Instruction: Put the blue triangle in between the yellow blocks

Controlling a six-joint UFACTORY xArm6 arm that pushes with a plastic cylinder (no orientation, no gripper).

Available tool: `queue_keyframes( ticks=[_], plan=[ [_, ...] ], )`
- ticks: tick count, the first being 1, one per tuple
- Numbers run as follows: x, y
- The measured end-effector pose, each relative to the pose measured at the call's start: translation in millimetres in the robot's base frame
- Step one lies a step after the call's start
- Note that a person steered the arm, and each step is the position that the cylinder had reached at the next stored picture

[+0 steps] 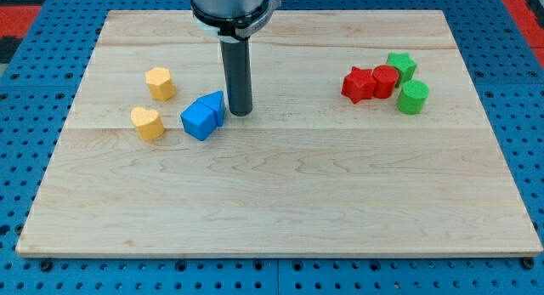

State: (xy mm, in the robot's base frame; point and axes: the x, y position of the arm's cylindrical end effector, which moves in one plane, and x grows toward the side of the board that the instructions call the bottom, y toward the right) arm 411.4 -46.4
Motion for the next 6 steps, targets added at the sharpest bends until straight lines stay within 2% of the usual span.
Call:
queue_keyframes(
  ticks=[2, 3, 4, 5, 6],
  plan=[
    [0.1, 0.0],
    [0.1, -20.3],
    [0.1, -68.7],
    [0.1, -73.8],
    [2.5, -2.1]
  ],
)
